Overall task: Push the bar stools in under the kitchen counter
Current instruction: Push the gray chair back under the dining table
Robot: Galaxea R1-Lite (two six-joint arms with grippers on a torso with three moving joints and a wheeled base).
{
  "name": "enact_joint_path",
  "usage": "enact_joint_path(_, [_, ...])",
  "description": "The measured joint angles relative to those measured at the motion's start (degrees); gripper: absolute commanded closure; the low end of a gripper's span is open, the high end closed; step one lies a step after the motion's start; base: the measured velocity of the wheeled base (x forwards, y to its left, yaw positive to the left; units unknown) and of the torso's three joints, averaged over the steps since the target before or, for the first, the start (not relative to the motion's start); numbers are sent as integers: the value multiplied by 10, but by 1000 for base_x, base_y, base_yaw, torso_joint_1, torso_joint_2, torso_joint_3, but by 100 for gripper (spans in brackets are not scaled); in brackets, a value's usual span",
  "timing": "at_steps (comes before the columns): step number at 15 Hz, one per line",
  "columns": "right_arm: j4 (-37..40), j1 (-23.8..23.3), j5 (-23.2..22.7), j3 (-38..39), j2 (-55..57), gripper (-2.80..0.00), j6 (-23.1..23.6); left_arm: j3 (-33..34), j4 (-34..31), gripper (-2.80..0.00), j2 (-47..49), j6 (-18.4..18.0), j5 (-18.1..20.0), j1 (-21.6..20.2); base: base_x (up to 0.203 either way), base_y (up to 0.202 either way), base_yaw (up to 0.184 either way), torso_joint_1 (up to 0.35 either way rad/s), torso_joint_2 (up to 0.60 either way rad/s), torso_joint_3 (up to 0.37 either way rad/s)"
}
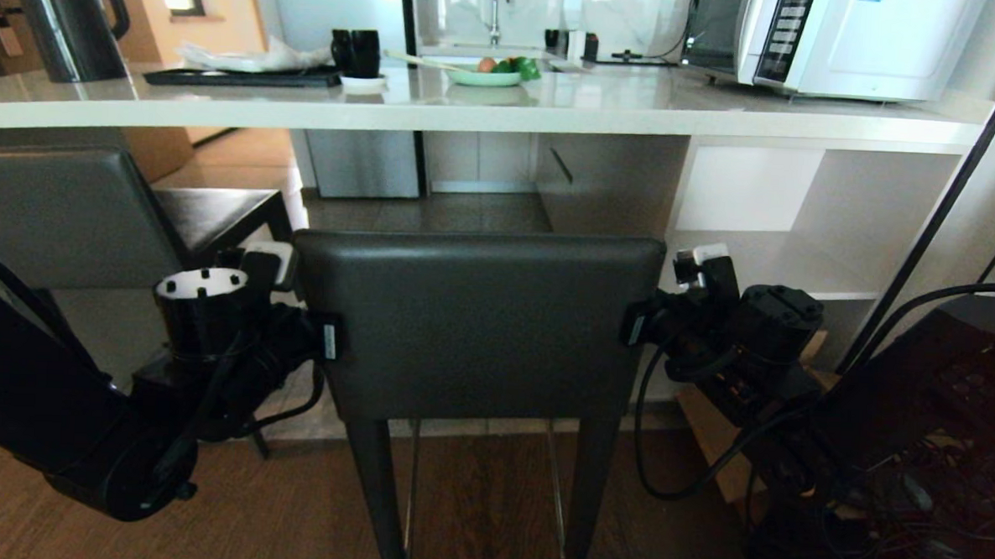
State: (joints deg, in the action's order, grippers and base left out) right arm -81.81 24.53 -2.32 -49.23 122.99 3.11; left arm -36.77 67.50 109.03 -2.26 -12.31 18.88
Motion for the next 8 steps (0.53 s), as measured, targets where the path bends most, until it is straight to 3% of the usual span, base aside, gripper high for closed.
enact_joint_path(4, [2,0,-2,4,-2,0,0,5,-1,0,0,0,-2,0,23,0,-1,-1,2,1])
enact_joint_path(8, [1,-1,-2,5,-4,0,0,5,1,0,0,0,-2,0,188,0,1,-1,0,5])
